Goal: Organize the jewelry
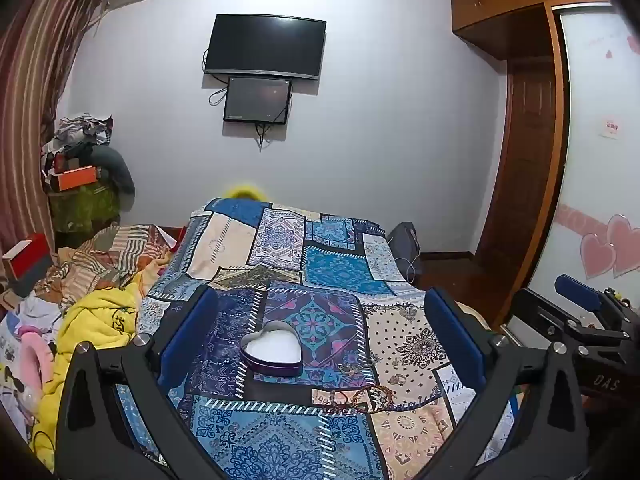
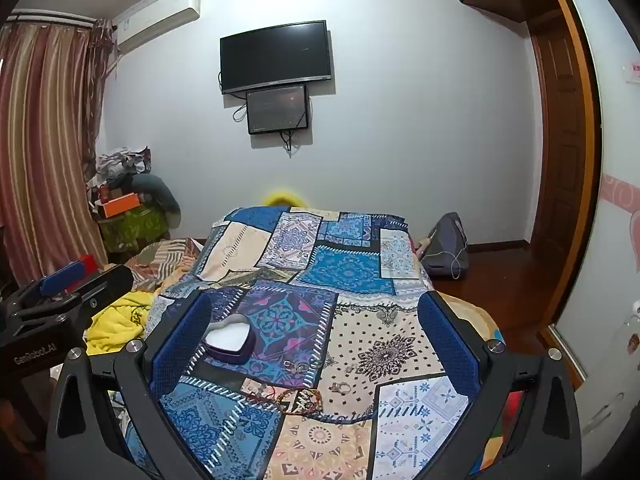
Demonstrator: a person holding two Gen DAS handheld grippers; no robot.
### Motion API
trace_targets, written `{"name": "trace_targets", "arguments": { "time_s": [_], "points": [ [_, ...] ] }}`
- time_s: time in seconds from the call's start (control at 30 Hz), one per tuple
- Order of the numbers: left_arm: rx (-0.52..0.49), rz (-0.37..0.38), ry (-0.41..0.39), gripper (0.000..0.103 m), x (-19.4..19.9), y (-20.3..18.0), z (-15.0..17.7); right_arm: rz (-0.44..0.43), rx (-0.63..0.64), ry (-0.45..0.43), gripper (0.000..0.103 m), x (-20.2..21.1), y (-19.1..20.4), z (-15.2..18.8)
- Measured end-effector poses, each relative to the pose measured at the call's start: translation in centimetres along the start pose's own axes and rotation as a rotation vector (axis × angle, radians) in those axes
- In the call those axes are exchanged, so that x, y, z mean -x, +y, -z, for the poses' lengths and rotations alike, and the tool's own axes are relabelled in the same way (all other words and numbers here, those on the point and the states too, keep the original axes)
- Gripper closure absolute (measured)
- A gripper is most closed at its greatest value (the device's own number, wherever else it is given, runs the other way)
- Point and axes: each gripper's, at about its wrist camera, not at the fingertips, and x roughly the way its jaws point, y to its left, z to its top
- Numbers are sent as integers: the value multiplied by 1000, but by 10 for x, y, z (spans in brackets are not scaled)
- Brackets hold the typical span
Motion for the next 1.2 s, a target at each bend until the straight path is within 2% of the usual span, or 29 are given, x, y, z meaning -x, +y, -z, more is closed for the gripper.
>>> {"name": "trace_targets", "arguments": {
  "time_s": [0.6,1.2],
  "points": [
    [0,-4,4,0,-2,7,1,-2,-3,-5,1,1,1,0],
    [-17,-5,3,0,-3,-3,2,-2,-5,-7,1,1,1,0]
  ]
}}
